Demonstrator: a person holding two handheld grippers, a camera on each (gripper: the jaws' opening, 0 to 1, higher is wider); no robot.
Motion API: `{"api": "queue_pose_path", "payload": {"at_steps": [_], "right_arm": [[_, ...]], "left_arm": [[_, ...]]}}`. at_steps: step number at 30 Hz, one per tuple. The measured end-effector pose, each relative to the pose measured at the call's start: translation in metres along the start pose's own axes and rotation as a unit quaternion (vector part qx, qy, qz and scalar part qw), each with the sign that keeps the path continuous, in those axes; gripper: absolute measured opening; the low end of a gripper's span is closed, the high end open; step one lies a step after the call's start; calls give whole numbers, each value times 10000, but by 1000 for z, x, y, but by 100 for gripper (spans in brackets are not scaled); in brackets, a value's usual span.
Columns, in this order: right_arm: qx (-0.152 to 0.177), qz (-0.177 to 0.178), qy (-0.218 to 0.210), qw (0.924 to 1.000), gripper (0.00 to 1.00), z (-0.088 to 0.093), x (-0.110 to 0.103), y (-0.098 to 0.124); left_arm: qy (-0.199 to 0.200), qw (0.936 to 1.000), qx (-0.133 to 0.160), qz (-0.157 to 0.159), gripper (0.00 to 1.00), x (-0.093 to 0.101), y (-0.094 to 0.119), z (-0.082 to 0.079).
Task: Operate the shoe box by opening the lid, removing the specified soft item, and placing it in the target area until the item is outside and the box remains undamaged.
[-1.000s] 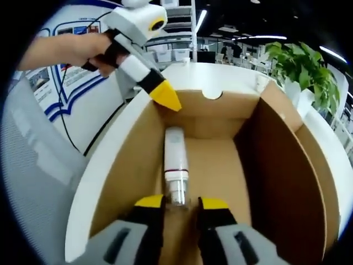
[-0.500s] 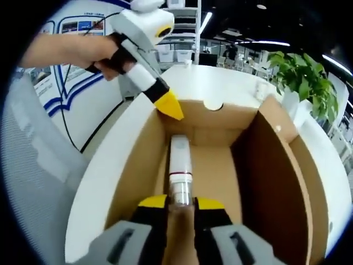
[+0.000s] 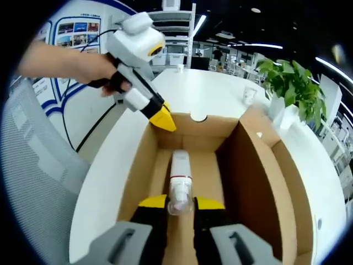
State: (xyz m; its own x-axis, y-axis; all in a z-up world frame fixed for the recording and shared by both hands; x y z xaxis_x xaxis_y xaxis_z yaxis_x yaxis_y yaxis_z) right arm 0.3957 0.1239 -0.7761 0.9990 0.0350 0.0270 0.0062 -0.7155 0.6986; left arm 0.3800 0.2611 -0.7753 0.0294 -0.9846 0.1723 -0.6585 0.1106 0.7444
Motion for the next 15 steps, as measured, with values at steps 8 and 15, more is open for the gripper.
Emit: {"api": "queue_pose_path", "payload": {"at_steps": [8,15], "right_arm": [[18,164,84,9998,12,-3,0,16],[86,291,139,9994,12,-8,-4,32]], "left_arm": [[-462,9988,127,36,21,8,8,-3],[-1034,9942,279,-17,28,10,20,-8]]}}
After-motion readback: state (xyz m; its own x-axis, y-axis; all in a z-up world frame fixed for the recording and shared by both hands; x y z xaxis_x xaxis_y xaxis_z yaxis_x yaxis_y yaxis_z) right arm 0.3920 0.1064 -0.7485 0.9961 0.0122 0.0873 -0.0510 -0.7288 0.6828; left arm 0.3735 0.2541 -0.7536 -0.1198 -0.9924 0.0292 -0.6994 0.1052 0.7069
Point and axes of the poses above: the point that each gripper's makers call its tool centre point, and the gripper's own axes: y roughly backward along the fingers, x roughly to its right, z roughly out of its underside, the point moved 2 cm from there along y, roughly backward along the fingers, and after that the axes turned 2 degrees about -z, right-handed, at the moved point
